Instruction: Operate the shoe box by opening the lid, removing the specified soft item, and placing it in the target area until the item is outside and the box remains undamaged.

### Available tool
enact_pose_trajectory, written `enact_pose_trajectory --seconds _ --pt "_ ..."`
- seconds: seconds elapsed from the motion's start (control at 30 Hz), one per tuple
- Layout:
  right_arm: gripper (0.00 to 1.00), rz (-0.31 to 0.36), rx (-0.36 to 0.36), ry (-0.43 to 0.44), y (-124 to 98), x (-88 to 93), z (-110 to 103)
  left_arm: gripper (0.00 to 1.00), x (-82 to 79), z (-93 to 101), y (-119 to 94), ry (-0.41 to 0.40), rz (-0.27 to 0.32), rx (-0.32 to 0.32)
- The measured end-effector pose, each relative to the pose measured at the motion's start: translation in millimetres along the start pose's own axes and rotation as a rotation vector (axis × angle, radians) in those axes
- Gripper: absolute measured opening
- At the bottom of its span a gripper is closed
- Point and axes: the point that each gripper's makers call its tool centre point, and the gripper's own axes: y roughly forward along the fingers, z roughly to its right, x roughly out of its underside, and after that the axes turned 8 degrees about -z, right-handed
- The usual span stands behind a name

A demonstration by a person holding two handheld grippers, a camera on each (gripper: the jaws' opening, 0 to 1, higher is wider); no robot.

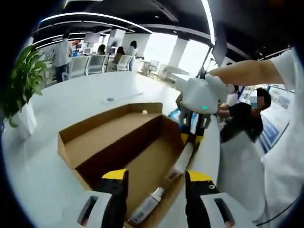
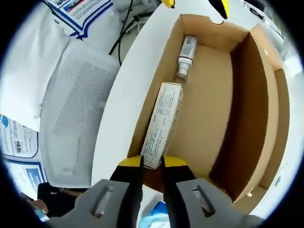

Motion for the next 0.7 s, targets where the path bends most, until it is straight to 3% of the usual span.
enact_pose_trajectory --seconds 0.37,0.47,0.53,0.7 --pt "0.1 -0.007 -0.026 0.068 -0.7 6.3 -2.7 0.48 -0.4 0.0 3.6 -0.003 -0.005 0.005" --pt "0.11 -0.002 -0.018 0.075 -2.9 6.5 -3.8 0.42 -5.0 0.5 9.7 -0.007 0.001 0.009" --pt "0.11 0.008 -0.002 0.074 -4.5 4.1 -3.7 0.34 -12.2 3.4 24.1 -0.042 0.02 0.028" --pt "0.12 0.021 0.007 0.078 -4.8 2.7 -5.5 0.41 -1.9 18.9 59.2 0.048 -0.067 0.086"
